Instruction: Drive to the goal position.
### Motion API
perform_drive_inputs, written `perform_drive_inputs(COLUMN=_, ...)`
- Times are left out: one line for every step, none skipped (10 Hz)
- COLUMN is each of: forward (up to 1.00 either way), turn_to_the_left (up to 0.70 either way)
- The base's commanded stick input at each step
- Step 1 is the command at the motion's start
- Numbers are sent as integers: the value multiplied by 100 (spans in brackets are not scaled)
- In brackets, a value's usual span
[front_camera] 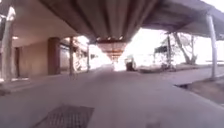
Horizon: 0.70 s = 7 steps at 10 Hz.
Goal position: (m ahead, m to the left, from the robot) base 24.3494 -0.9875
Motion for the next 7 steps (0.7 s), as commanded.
perform_drive_inputs(forward=85, turn_to_the_left=0)
perform_drive_inputs(forward=85, turn_to_the_left=0)
perform_drive_inputs(forward=85, turn_to_the_left=0)
perform_drive_inputs(forward=85, turn_to_the_left=0)
perform_drive_inputs(forward=85, turn_to_the_left=0)
perform_drive_inputs(forward=85, turn_to_the_left=0)
perform_drive_inputs(forward=85, turn_to_the_left=0)
